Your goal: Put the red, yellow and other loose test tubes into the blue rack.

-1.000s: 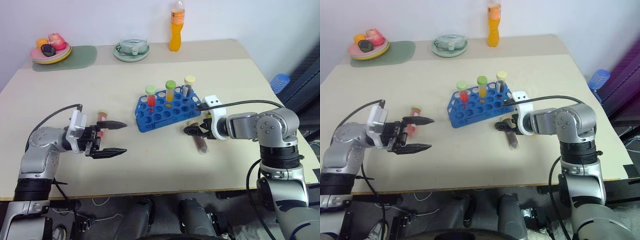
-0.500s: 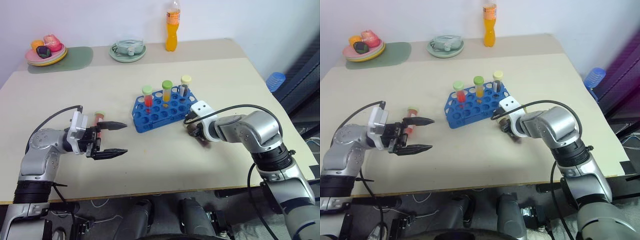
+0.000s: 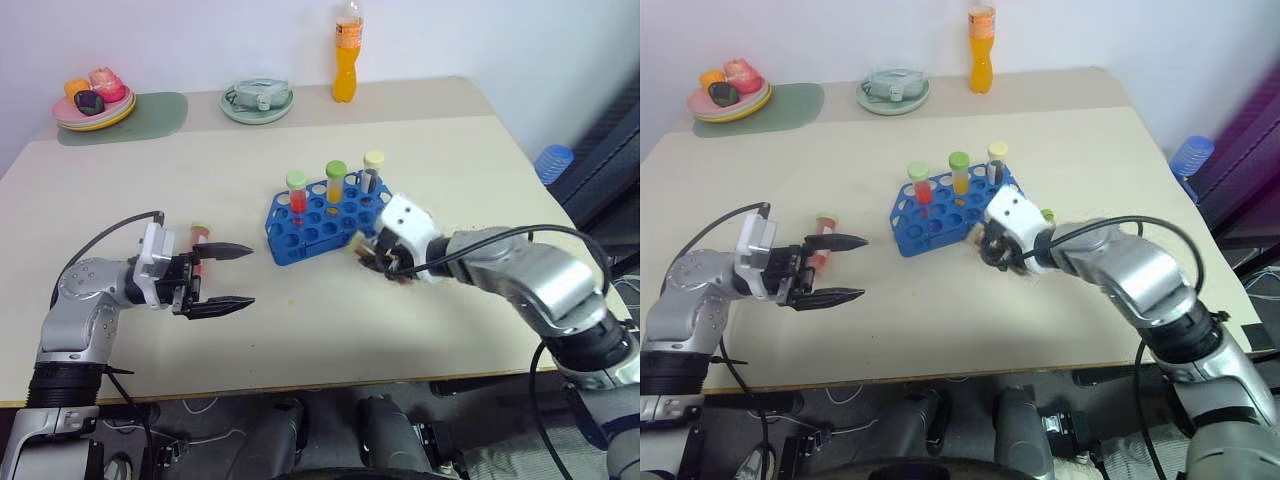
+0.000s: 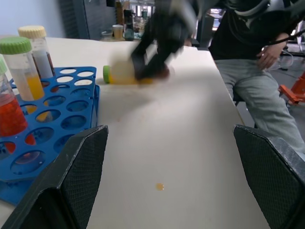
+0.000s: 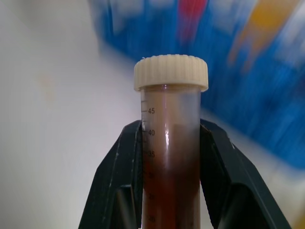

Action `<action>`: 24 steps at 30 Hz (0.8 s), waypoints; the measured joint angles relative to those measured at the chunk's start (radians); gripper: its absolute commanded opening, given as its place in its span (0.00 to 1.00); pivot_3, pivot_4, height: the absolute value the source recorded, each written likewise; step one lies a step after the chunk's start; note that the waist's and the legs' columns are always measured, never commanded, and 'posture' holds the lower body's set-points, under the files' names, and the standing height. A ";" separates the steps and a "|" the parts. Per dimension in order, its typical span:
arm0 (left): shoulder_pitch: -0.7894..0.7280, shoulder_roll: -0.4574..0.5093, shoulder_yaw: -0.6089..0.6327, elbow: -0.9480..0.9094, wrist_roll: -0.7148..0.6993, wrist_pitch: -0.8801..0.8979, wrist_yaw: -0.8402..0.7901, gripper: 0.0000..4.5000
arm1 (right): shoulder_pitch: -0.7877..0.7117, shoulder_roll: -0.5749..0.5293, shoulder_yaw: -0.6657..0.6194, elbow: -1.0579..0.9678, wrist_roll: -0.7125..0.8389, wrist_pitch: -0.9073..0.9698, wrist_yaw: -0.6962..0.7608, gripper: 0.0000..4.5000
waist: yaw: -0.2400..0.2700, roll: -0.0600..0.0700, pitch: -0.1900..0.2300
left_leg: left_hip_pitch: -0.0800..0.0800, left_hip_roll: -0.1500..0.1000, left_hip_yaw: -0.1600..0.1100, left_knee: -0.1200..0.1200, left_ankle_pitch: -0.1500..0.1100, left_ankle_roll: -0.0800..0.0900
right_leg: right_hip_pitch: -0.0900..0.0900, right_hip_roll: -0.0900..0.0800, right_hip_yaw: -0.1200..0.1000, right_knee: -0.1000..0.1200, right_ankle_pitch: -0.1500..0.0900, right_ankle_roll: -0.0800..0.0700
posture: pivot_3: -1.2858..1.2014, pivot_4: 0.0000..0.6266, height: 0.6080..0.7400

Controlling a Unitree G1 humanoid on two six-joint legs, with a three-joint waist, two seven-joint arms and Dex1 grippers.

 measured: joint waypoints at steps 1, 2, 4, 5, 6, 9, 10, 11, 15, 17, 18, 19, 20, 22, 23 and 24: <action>0.000 0.000 0.001 0.001 0.000 0.000 0.002 0.95 | 0.004 0.030 -0.041 0.005 0.005 -0.046 -0.001 0.29 | 0.001 0.000 0.000 | 0.000 0.000 0.000 0.000 0.000 0.000 | 0.000 0.000 0.000 0.000 0.000 0.000 | 0.52 0.24 1.00; 0.001 0.000 0.002 0.002 0.000 0.000 0.007 0.95 | 0.007 0.079 -0.091 0.033 0.013 -0.119 0.002 0.29 | 0.001 0.000 0.000 | 0.000 0.000 0.000 0.000 0.000 0.000 | 0.000 0.000 0.000 0.000 0.000 0.000 | 0.52 0.24 1.00; 0.001 -0.004 0.005 0.003 -0.001 0.001 0.017 0.95 | 0.007 0.172 -0.171 0.107 0.026 -0.258 0.023 0.29 | 0.000 0.000 0.000 | 0.001 0.000 0.000 0.000 0.000 0.000 | 0.001 0.000 0.000 0.000 0.000 0.000 | 0.52 0.24 1.00; 0.001 -0.009 0.005 0.003 -0.001 0.001 0.021 0.95 | 0.008 0.228 -0.209 0.160 0.037 -0.345 0.049 0.29 | 0.000 0.000 0.000 | 0.001 0.000 0.000 0.000 0.000 0.000 | 0.001 0.001 0.000 0.000 0.000 0.000 | 0.52 0.24 1.00; 0.001 -0.013 0.005 0.003 -0.001 0.002 0.024 0.95 | 0.009 0.269 -0.228 0.214 0.031 -0.435 0.066 0.29 | 0.000 0.000 0.000 | 0.001 0.000 0.000 0.000 0.000 0.000 | 0.001 0.001 0.000 0.000 0.000 0.000 | 0.52 0.24 1.00; 0.001 -0.017 0.006 0.005 -0.004 0.003 0.027 0.95 | 0.026 0.323 -0.231 0.343 -0.050 -0.632 0.066 0.29 | -0.001 0.000 0.000 | 0.001 0.000 0.000 0.000 0.000 0.000 | 0.000 0.001 0.000 0.001 0.000 0.000 | 0.52 0.24 1.00; 0.001 -0.017 0.006 0.005 -0.007 0.003 0.027 0.95 | 0.037 0.348 -0.227 0.407 -0.093 -0.730 0.072 0.29 | -0.002 0.000 0.000 | 0.001 0.000 0.000 0.000 0.000 -0.001 | 0.000 0.001 0.000 0.001 0.000 0.000 | 0.52 0.24 1.00; 0.001 -0.016 0.006 0.007 -0.011 0.004 0.026 0.95 | 0.052 0.375 -0.220 0.479 -0.137 -0.837 0.083 0.29 | -0.002 0.000 0.000 | 0.001 0.000 0.000 -0.001 0.001 -0.001 | 0.000 0.001 0.000 0.001 0.000 0.000 | 0.52 0.24 1.00; 0.000 -0.012 0.009 0.017 -0.021 0.015 0.025 0.95 | 0.075 0.481 -0.202 0.729 -0.242 -1.157 0.087 0.29 | -0.011 0.002 0.001 | 0.002 0.000 0.001 -0.002 0.003 -0.006 | -0.001 0.002 0.000 0.002 0.000 0.000 | 0.52 0.24 1.00; 0.000 -0.007 0.012 0.018 -0.021 0.016 0.025 0.95 | 0.060 0.516 -0.197 0.860 -0.281 -1.301 0.080 0.29 | -0.011 0.002 0.001 | 0.002 0.000 0.000 -0.002 0.006 -0.009 | -0.001 0.002 0.000 0.002 0.000 0.000 | 0.52 0.24 1.00; 0.000 -0.003 0.015 0.018 -0.021 0.017 0.024 0.95 | 0.045 0.530 -0.198 0.926 -0.295 -1.366 0.078 0.29 | -0.011 0.003 0.002 | 0.002 0.000 0.000 -0.002 0.006 -0.009 | -0.001 0.003 0.000 0.002 0.000 0.000 | 0.52 0.24 1.00; 0.001 0.000 0.020 0.018 -0.022 0.018 0.025 0.95 | 0.031 0.540 -0.198 0.980 -0.308 -1.420 0.074 0.29 | -0.011 0.003 0.002 | 0.002 0.000 0.000 -0.002 0.006 -0.010 | -0.001 0.004 0.000 0.003 0.000 0.000 | 0.52 0.24 1.00; 0.001 0.006 0.022 0.017 -0.022 0.021 0.025 0.95 | 0.010 0.548 -0.199 1.040 -0.319 -1.470 0.070 0.29 | -0.011 0.003 0.002 | 0.002 0.000 0.000 -0.002 0.006 -0.010 | -0.001 0.004 0.000 0.002 0.000 0.000 | 0.52 0.24 1.00; 0.005 0.008 0.037 0.015 -0.024 0.023 0.027 0.95 | -0.032 0.562 -0.205 1.134 -0.326 -1.536 0.060 0.29 | -0.010 0.003 0.002 | 0.002 0.000 0.000 -0.002 0.006 -0.010 | -0.001 0.005 0.001 0.002 0.000 -0.001 | 0.52 0.24 1.00; 0.007 0.010 0.040 0.014 -0.026 0.024 0.029 0.95 | -0.044 0.565 -0.207 1.159 -0.329 -1.552 0.058 0.29 | -0.010 0.003 0.002 | 0.002 0.000 0.000 -0.002 0.006 -0.010 | -0.001 0.005 0.001 0.002 0.000 -0.001 | 0.52 0.24 1.00; 0.011 0.015 0.041 0.011 -0.028 0.025 0.032 0.95 | -0.061 0.567 -0.209 1.191 -0.331 -1.573 0.055 0.29 | -0.010 0.003 0.002 | 0.002 0.000 0.000 -0.002 0.006 -0.010 | -0.001 0.005 0.001 0.002 0.000 -0.001 | 0.52 0.24 1.00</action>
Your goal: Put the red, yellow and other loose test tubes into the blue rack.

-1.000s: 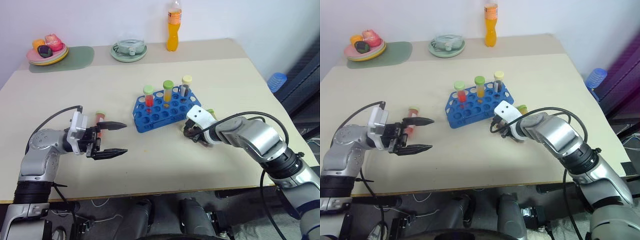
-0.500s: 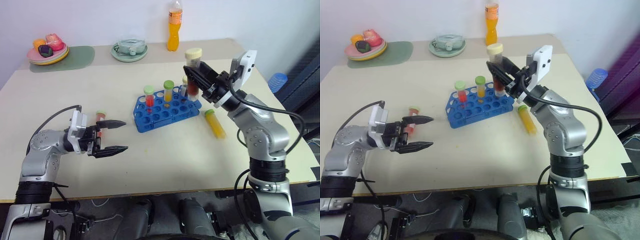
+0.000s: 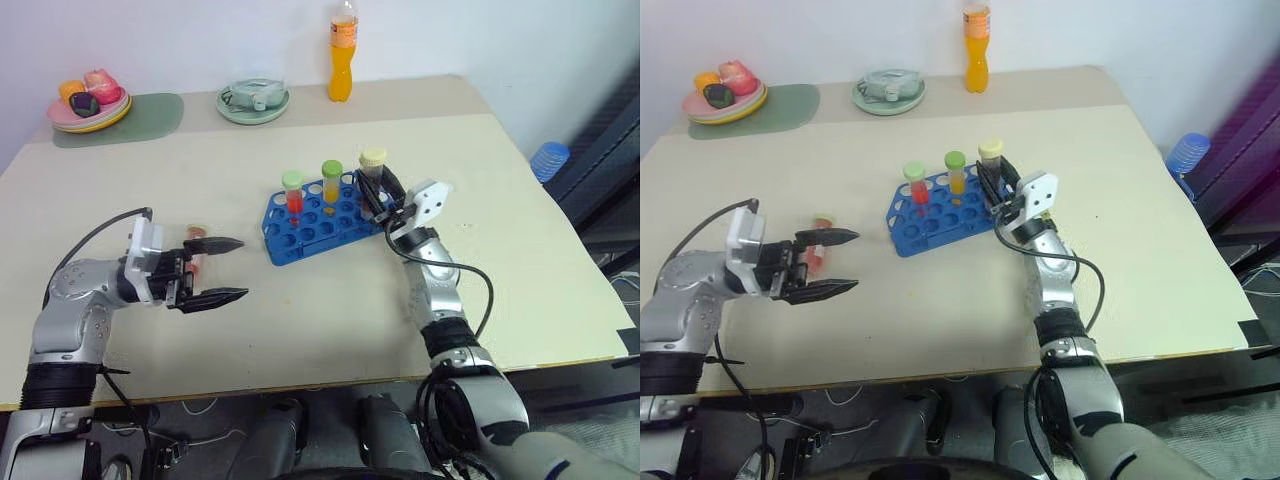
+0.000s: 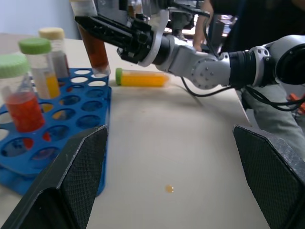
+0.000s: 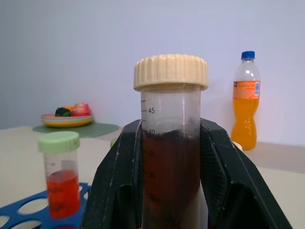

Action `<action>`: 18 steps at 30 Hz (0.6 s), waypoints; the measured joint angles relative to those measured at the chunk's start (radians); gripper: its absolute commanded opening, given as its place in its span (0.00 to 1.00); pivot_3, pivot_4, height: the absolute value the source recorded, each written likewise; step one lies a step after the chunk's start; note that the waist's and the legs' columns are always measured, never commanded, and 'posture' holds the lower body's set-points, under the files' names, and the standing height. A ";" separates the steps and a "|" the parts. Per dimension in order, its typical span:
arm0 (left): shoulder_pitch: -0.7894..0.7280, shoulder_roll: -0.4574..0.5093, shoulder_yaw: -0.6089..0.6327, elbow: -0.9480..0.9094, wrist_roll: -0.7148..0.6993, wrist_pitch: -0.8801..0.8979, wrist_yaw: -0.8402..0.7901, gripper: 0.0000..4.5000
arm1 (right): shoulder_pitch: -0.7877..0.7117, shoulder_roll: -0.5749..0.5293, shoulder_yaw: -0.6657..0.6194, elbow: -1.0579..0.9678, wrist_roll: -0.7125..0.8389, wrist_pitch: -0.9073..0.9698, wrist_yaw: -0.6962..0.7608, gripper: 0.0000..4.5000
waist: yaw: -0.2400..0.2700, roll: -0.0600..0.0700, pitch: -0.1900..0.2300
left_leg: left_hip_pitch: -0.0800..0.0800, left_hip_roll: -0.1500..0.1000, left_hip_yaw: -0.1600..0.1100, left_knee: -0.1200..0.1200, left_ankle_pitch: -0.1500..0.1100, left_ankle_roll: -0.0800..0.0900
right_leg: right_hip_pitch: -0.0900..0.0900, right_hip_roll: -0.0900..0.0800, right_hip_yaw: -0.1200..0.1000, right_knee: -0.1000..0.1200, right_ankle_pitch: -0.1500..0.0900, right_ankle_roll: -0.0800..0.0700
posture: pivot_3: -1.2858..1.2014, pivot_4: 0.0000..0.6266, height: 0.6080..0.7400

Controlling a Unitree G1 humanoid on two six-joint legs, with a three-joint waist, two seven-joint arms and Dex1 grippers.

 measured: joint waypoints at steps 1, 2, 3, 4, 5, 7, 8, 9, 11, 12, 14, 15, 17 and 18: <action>0.006 0.003 0.003 -0.008 -0.003 0.006 0.003 0.95 | -0.017 0.001 -0.005 0.034 -0.001 -0.021 -0.001 0.29 | 0.000 0.000 0.000 | 0.000 0.000 0.000 0.000 0.000 0.000 | 0.000 0.000 0.000 0.000 0.000 0.000 | 0.52 0.24 1.00; 0.012 0.003 0.006 -0.016 -0.004 0.011 0.005 0.95 | -0.023 0.001 -0.007 0.050 -0.001 -0.033 -0.002 0.29 | 0.000 0.000 0.000 | 0.000 0.000 0.000 0.000 0.000 0.000 | 0.000 0.000 0.000 0.000 0.000 0.000 | 0.52 0.24 1.00; 0.018 0.004 0.008 -0.023 -0.006 0.013 0.006 0.95 | -0.028 0.001 -0.010 0.067 -0.001 -0.045 -0.002 0.29 | 0.000 0.000 0.000 | 0.000 0.000 0.000 0.000 0.000 0.000 | 0.000 0.000 0.000 0.000 0.000 0.000 | 0.52 0.24 1.00; 0.023 0.005 0.008 -0.027 -0.009 0.016 0.008 0.95 | -0.029 0.001 -0.012 0.082 0.000 -0.056 -0.001 0.29 | 0.001 0.000 0.000 | 0.000 0.000 0.000 0.000 0.000 0.000 | 0.000 0.000 0.000 0.000 0.000 0.000 | 0.52 0.24 1.00; 0.029 0.006 0.010 -0.031 -0.012 0.017 0.011 0.95 | -0.029 0.001 -0.016 0.099 0.000 -0.066 0.000 0.29 | 0.001 0.000 0.000 | 0.000 0.000 0.000 0.000 0.000 0.000 | 0.000 0.000 0.000 0.000 0.000 0.000 | 0.52 0.24 1.00; 0.038 0.006 0.016 -0.042 -0.012 0.018 0.016 0.95 | -0.029 0.001 -0.024 0.121 0.003 -0.077 0.006 0.29 | 0.001 0.000 0.000 | 0.000 0.000 0.000 0.000 0.000 0.000 | 0.000 0.001 0.000 0.000 0.000 0.000 | 0.52 0.24 1.00; 0.039 0.006 0.018 -0.047 -0.013 0.018 0.020 0.95 | -0.029 0.000 -0.028 0.124 0.007 -0.082 0.007 0.29 | 0.001 0.000 0.000 | 0.000 0.000 0.000 0.000 0.000 0.000 | 0.000 0.001 0.001 0.000 0.000 0.000 | 0.52 0.24 1.00; 0.041 0.007 0.020 -0.052 -0.013 0.018 0.024 0.95 | -0.029 -0.001 -0.030 0.125 0.010 -0.086 0.008 0.29 | 0.001 0.000 0.000 | 0.000 0.000 0.000 0.000 0.000 0.000 | 0.000 0.001 0.001 0.000 0.000 0.000 | 0.52 0.24 1.00; 0.044 0.007 0.023 -0.060 -0.014 0.018 0.029 0.95 | -0.029 -0.003 -0.035 0.128 0.011 -0.092 0.006 0.29 | 0.001 0.000 0.000 | 0.000 0.000 0.000 0.000 0.000 0.000 | 0.000 0.001 0.001 0.000 0.000 0.000 | 0.52 0.24 1.00; 0.045 0.007 0.024 -0.060 -0.014 0.019 0.030 0.95 | -0.029 -0.004 -0.037 0.130 0.010 -0.096 0.001 0.29 | 0.001 0.000 0.000 | 0.000 0.000 0.000 0.000 0.000 0.000 | 0.000 0.001 0.001 0.000 0.000 0.000 | 0.52 0.24 1.00; 0.045 0.007 0.025 -0.061 -0.014 0.020 0.032 0.95 | -0.029 -0.011 -0.045 0.136 0.007 -0.103 -0.015 0.29 | 0.001 0.000 0.000 | 0.001 0.000 0.000 -0.001 0.000 0.000 | 0.000 0.001 0.001 0.000 0.000 0.000 | 0.52 0.24 1.00; 0.045 0.007 0.025 -0.062 -0.014 0.021 0.034 0.95 | -0.029 -0.014 -0.048 0.137 0.006 -0.107 -0.022 0.29 | 0.001 0.000 0.000 | 0.001 0.000 0.000 -0.001 0.000 0.000 | 0.000 0.001 0.001 0.000 0.000 0.000 | 0.52 0.24 1.00; 0.045 0.007 0.025 -0.066 -0.014 0.027 0.039 0.95 | -0.029 -0.020 -0.050 0.138 0.001 -0.117 -0.033 0.29 | 0.000 0.000 0.000 | 0.001 0.000 0.000 -0.001 0.000 0.000 | 0.000 0.001 0.001 0.000 0.000 0.000 | 0.52 0.24 1.00; 0.044 0.006 0.025 -0.067 -0.014 0.031 0.041 0.95 | -0.029 -0.022 -0.050 0.139 0.000 -0.119 -0.037 0.29 | 0.000 0.000 0.000 | 0.001 0.000 0.000 -0.001 0.000 0.000 | 0.000 0.001 0.001 0.000 0.000 0.000 | 0.52 0.24 1.00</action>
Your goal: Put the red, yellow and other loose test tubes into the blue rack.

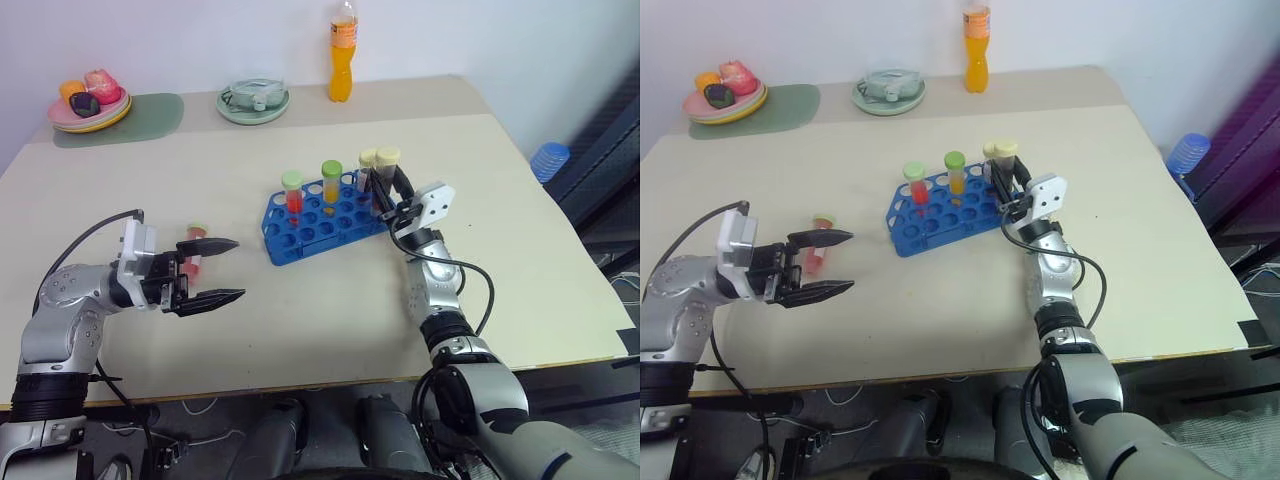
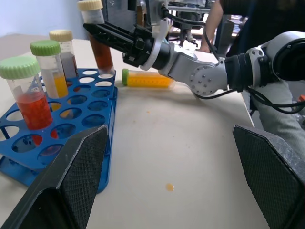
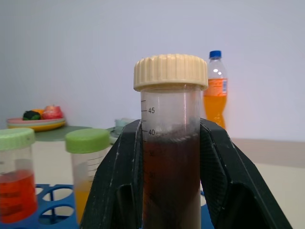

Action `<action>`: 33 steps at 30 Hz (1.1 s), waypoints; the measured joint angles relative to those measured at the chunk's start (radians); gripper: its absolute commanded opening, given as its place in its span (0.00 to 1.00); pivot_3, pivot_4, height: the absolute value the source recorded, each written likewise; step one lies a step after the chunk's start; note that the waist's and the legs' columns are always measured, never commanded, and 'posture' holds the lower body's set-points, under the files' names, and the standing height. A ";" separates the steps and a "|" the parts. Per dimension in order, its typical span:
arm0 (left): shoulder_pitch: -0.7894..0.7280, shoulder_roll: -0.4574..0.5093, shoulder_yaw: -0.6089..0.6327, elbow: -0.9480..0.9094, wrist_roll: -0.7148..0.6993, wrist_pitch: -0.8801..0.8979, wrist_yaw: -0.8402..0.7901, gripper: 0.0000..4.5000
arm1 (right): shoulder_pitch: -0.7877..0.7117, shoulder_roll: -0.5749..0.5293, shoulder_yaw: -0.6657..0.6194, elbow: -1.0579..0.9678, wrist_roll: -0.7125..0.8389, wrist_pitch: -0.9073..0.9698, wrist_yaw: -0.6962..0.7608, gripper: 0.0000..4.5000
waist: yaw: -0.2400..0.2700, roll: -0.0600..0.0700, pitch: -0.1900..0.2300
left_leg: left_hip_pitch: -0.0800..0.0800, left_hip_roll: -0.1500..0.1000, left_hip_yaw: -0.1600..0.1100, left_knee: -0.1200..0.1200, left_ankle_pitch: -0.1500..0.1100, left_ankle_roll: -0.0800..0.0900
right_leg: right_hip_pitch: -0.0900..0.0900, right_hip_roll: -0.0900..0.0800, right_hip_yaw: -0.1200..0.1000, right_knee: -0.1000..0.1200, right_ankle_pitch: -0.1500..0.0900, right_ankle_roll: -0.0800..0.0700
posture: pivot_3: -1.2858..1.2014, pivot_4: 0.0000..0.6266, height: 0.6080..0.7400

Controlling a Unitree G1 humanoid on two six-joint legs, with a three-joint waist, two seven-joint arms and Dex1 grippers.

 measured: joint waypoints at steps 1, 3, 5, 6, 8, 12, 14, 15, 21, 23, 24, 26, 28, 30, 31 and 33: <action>-0.002 -0.004 0.000 0.000 0.000 0.002 0.002 0.95 | 0.000 -0.003 0.000 0.005 -0.004 -0.003 -0.007 0.29 | 0.000 0.000 0.000 | 0.000 0.000 0.000 0.000 0.000 0.000 | 0.000 0.000 0.000 0.000 0.000 0.000 | 0.52 0.24 1.00; -0.005 -0.007 -0.004 0.000 0.000 0.004 0.004 0.95 | 0.000 -0.004 0.000 0.015 -0.009 -0.004 -0.015 0.29 | 0.000 0.000 0.000 | 0.000 0.000 0.000 0.000 0.000 0.000 | 0.000 0.000 0.000 0.000 0.000 0.000 | 0.52 0.24 1.00; -0.011 -0.009 -0.009 0.000 0.000 0.005 0.006 0.95 | 0.000 -0.004 0.000 0.023 -0.010 -0.011 -0.019 0.29 | 0.000 0.000 0.000 | 0.000 0.000 0.000 -0.001 0.000 0.000 | 0.000 0.000 0.000 0.000 0.000 0.000 | 0.52 0.24 1.00; -0.013 -0.011 -0.009 0.000 0.000 0.006 0.007 0.95 | 0.000 -0.004 0.000 0.025 -0.011 -0.015 -0.020 0.29 | 0.000 0.000 0.000 | 0.000 0.000 0.000 -0.001 0.000 0.000 | 0.000 0.000 0.000 0.000 0.000 0.000 | 0.52 0.24 1.00; -0.018 -0.016 -0.011 -0.001 0.000 0.007 0.008 0.95 | -0.005 -0.003 0.000 0.036 -0.012 -0.022 -0.024 0.29 | 0.000 0.000 0.000 | 0.001 0.000 0.000 -0.001 0.000 0.000 | 0.000 0.000 0.000 0.000 0.000 0.000 | 0.52 0.24 1.00; -0.020 -0.017 -0.018 -0.002 0.000 0.009 0.010 0.95 | -0.026 0.003 0.000 0.069 -0.015 -0.026 -0.031 0.29 | -0.001 0.000 0.000 | 0.001 0.000 0.000 -0.001 0.000 -0.001 | 0.000 0.000 0.000 0.000 0.000 0.000 | 0.52 0.24 1.00; -0.020 -0.018 -0.019 -0.006 0.000 0.011 0.012 0.95 | -0.037 0.006 -0.001 0.087 -0.016 -0.029 -0.036 0.29 | -0.001 0.000 0.000 | 0.002 0.000 0.000 -0.001 0.000 -0.001 | 0.001 0.000 0.000 0.000 0.000 0.000 | 0.52 0.24 1.00; -0.021 -0.020 -0.019 -0.010 0.000 0.012 0.015 0.95 | -0.044 0.007 -0.003 0.104 -0.017 -0.028 -0.038 0.29 | -0.001 0.000 0.000 | 0.002 0.000 0.000 -0.001 0.000 -0.001 | 0.001 0.000 0.000 0.000 0.000 0.000 | 0.52 0.24 1.00; -0.020 -0.057 -0.024 -0.049 -0.001 0.026 0.053 0.95 | -0.060 0.020 -0.017 0.154 -0.013 -0.028 -0.034 0.29 | -0.005 0.000 0.000 | 0.002 0.001 0.000 -0.002 0.001 -0.001 | 0.001 0.001 0.001 0.000 0.000 0.000 | 0.52 0.24 1.00; -0.015 -0.061 -0.025 -0.060 -0.001 0.027 0.063 0.95 | -0.060 0.027 -0.026 0.155 0.007 -0.022 -0.003 0.45 | -0.012 0.000 0.000 | 0.002 0.001 0.000 -0.003 0.001 -0.001 | 0.001 0.001 0.001 0.000 0.000 0.000 | 0.52 0.24 1.00; -0.014 -0.064 -0.025 -0.066 -0.001 0.028 0.069 0.95 | -0.060 0.028 -0.034 0.155 0.020 -0.020 0.012 0.53 | -0.018 0.000 0.000 | 0.002 0.001 0.000 -0.003 0.001 -0.001 | 0.001 0.001 0.001 0.000 0.000 0.000 | 0.52 0.24 1.00; -0.014 -0.068 -0.025 -0.069 -0.001 0.029 0.076 0.95 | -0.060 0.030 -0.041 0.155 0.031 -0.023 0.031 0.74 | -0.022 0.000 0.000 | 0.002 0.001 0.000 -0.003 0.001 -0.001 | 0.001 0.001 0.001 0.000 0.000 0.000 | 0.52 0.24 1.00; -0.014 -0.075 -0.026 -0.069 -0.001 0.031 0.080 0.95 | -0.060 0.029 -0.042 0.154 0.025 -0.044 0.021 0.95 | -0.024 0.000 0.000 | 0.002 0.001 0.000 -0.004 0.001 -0.002 | 0.000 0.001 0.001 0.000 0.000 -0.001 | 0.52 0.24 1.00; -0.014 -0.078 -0.027 -0.069 -0.001 0.031 0.084 0.95 | -0.059 0.024 -0.039 0.147 0.012 -0.051 0.010 0.98 | -0.023 0.000 0.000 | 0.002 0.001 0.000 -0.004 0.001 -0.002 | 0.000 0.001 0.001 0.000 0.000 -0.001 | 0.52 0.24 1.00; -0.014 -0.079 -0.027 -0.069 -0.001 0.031 0.086 0.95 | -0.054 0.020 -0.034 0.132 0.004 -0.052 0.005 0.98 | -0.023 0.000 0.000 | 0.002 0.001 0.000 -0.004 0.001 -0.002 | 0.000 0.001 0.001 0.000 0.000 -0.001 | 0.52 0.24 1.00; -0.014 -0.085 -0.028 -0.069 -0.001 0.030 0.089 0.95 | -0.037 0.011 -0.022 0.080 -0.010 -0.052 0.005 0.98 | -0.023 0.000 0.000 | 0.002 0.001 0.000 -0.004 0.001 -0.002 | 0.000 0.001 0.002 0.000 0.000 -0.001 | 0.52 0.24 1.00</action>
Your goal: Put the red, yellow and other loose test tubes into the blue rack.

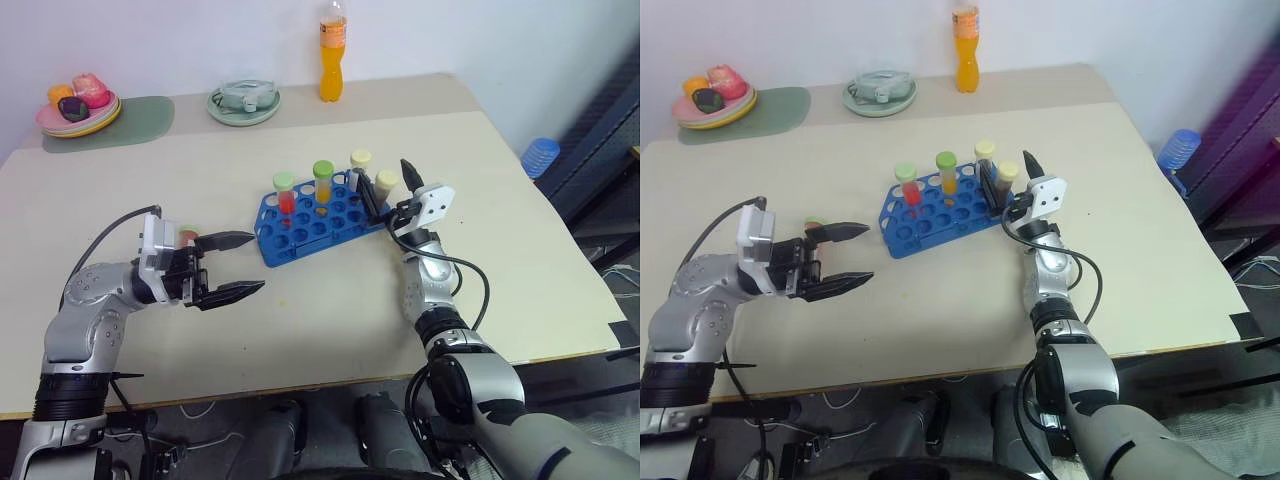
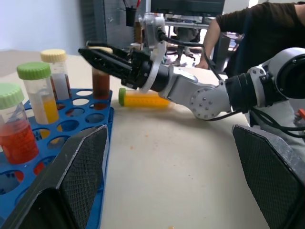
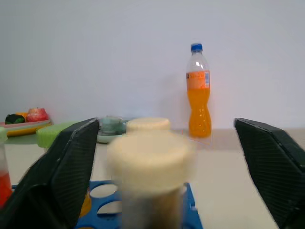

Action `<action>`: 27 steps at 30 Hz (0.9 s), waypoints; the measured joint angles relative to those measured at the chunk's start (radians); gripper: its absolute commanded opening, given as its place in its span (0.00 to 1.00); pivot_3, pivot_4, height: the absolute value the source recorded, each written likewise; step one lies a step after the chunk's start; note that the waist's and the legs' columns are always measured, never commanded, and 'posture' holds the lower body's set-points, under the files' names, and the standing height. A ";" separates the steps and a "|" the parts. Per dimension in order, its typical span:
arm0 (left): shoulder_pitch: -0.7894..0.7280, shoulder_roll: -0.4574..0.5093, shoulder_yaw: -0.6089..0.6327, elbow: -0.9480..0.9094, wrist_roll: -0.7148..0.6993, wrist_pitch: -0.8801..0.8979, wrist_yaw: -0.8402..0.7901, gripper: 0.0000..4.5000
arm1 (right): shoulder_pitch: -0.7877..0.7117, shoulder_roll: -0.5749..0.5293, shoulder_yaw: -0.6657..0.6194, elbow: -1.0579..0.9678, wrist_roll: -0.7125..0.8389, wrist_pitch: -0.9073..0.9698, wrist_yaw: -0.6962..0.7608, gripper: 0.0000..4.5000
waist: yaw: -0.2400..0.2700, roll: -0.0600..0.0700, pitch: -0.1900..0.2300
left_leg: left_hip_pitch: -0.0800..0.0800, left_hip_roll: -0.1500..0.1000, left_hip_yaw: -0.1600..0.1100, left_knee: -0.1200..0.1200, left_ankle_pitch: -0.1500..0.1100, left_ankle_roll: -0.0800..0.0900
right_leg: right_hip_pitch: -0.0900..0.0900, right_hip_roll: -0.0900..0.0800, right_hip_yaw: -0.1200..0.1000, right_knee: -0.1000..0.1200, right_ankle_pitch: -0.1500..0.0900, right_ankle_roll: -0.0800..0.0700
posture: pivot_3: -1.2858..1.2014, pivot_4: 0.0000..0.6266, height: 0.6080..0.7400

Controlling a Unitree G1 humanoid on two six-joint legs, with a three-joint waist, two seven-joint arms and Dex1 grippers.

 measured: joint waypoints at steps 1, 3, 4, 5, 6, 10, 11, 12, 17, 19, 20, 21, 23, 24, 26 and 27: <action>-0.001 -0.003 -0.002 0.000 0.000 0.000 0.001 0.95 | 0.012 -0.007 0.007 -0.038 0.000 0.009 0.000 0.98 | 0.000 0.000 0.000 | 0.000 0.000 0.000 0.000 0.000 0.000 | 0.000 0.000 0.000 0.000 0.000 0.000 | 0.52 0.24 1.00; -0.004 -0.012 -0.004 0.001 0.001 -0.002 0.002 0.95 | 0.046 -0.023 0.021 -0.138 0.000 0.055 0.001 0.98 | 0.002 0.000 0.000 | 0.000 0.000 0.000 0.000 0.000 0.000 | 0.000 0.000 0.000 0.000 0.000 0.000 | 0.52 0.24 1.00; -0.005 -0.014 -0.006 0.002 0.001 -0.002 0.002 0.95 | 0.068 -0.032 0.028 -0.199 0.000 0.090 0.000 0.98 | 0.003 0.000 0.000 | 0.000 0.000 0.000 0.000 0.000 0.000 | 0.000 0.000 0.000 0.000 0.000 0.000 | 0.52 0.24 1.00; -0.009 -0.019 -0.012 0.003 0.001 -0.003 0.003 0.95 | 0.106 -0.050 0.041 -0.298 -0.004 0.148 -0.010 0.98 | 0.005 0.000 0.000 | 0.000 0.000 0.000 0.000 0.000 0.000 | 0.000 0.000 0.001 0.000 0.000 0.000 | 0.52 0.24 1.00; -0.012 -0.023 -0.016 0.004 0.002 -0.004 0.003 0.95 | 0.130 -0.064 0.048 -0.365 -0.010 0.193 -0.022 0.98 | 0.005 0.000 0.000 | 0.000 0.000 0.000 0.000 0.000 0.000 | 0.000 0.000 0.001 0.000 0.000 0.000 | 0.52 0.24 1.00; -0.025 -0.038 -0.039 0.012 0.003 -0.005 0.002 0.95 | 0.304 -0.177 0.078 -0.825 0.019 0.626 -0.086 0.98 | 0.015 0.000 0.000 | -0.001 0.000 -0.001 0.000 0.000 0.000 | -0.001 -0.001 0.001 0.000 0.000 0.000 | 0.52 0.24 1.00; -0.028 -0.040 -0.040 0.015 0.003 -0.006 0.001 0.95 | 0.342 -0.225 0.080 -0.936 0.053 0.769 -0.093 0.98 | 0.022 0.000 0.000 | -0.001 0.000 -0.001 0.000 -0.001 0.001 | -0.001 -0.002 0.001 0.000 0.000 0.000 | 0.52 0.24 1.00; -0.030 -0.041 -0.041 0.017 0.003 -0.006 0.000 0.95 | 0.370 -0.268 0.074 -1.027 0.096 0.901 -0.101 0.98 | 0.025 0.000 0.000 | -0.001 0.000 0.000 0.000 -0.003 0.005 | -0.001 -0.002 0.002 0.000 0.000 0.000 | 0.52 0.24 1.00; -0.034 -0.046 -0.042 0.029 0.004 -0.009 -0.003 0.95 | 0.411 -0.451 -0.001 -1.296 0.305 1.462 -0.159 0.98 | 0.034 0.000 0.000 | -0.001 0.000 0.000 0.000 -0.004 0.007 | 0.000 -0.004 0.002 -0.001 0.000 -0.001 | 0.52 0.24 1.00; -0.035 -0.051 -0.043 0.032 0.004 -0.009 -0.005 0.95 | 0.376 -0.460 -0.070 -1.310 0.421 1.690 -0.214 0.98 | 0.034 0.000 0.000 | -0.002 0.000 0.000 0.000 -0.004 0.008 | 0.000 -0.004 0.001 -0.002 0.000 -0.001 | 0.52 0.24 1.00; -0.035 -0.052 -0.044 0.034 0.004 -0.010 -0.007 0.95 | 0.358 -0.478 -0.079 -1.310 0.454 1.782 -0.227 0.98 | 0.034 0.000 0.000 | -0.002 0.000 0.000 0.000 -0.005 0.008 | 0.000 -0.004 0.001 -0.002 0.000 -0.001 | 0.52 0.24 1.00; -0.039 -0.053 -0.046 0.039 0.004 -0.011 -0.009 0.95 | 0.328 -0.519 -0.071 -1.304 0.476 1.892 -0.233 0.98 | 0.035 0.001 0.000 | -0.002 0.000 0.001 0.001 -0.005 0.008 | 0.000 -0.005 0.001 -0.002 0.000 -0.001 | 0.52 0.24 1.00; -0.046 -0.056 -0.051 0.048 0.006 -0.017 -0.011 0.95 | 0.261 -0.594 -0.040 -1.274 0.471 2.047 -0.253 0.98 | 0.035 0.000 0.000 | -0.003 0.000 0.001 0.001 -0.005 0.008 | 0.000 -0.005 0.000 -0.003 0.000 -0.001 | 0.52 0.24 1.00; -0.047 -0.058 -0.054 0.049 0.009 -0.024 -0.011 0.95 | 0.241 -0.617 -0.029 -1.255 0.458 2.086 -0.263 0.98 | 0.036 0.000 0.000 | -0.003 0.000 0.001 0.002 -0.005 0.009 | 0.000 -0.005 -0.001 -0.003 0.000 -0.001 | 0.52 0.24 1.00; -0.048 -0.062 -0.061 0.050 0.013 -0.028 -0.011 0.95 | 0.232 -0.647 0.007 -1.214 0.426 2.123 -0.264 0.98 | 0.036 0.000 0.000 | -0.003 0.000 0.001 0.002 -0.005 0.009 | 0.000 -0.006 -0.001 -0.004 0.000 -0.001 | 0.52 0.24 1.00; -0.048 -0.064 -0.062 0.051 0.014 -0.030 -0.011 0.95 | 0.229 -0.658 0.036 -1.187 0.412 2.131 -0.258 0.98 | 0.036 0.000 0.000 | -0.004 0.000 0.001 0.002 -0.006 0.010 | 0.000 -0.006 -0.001 -0.004 0.000 0.000 | 0.52 0.24 1.00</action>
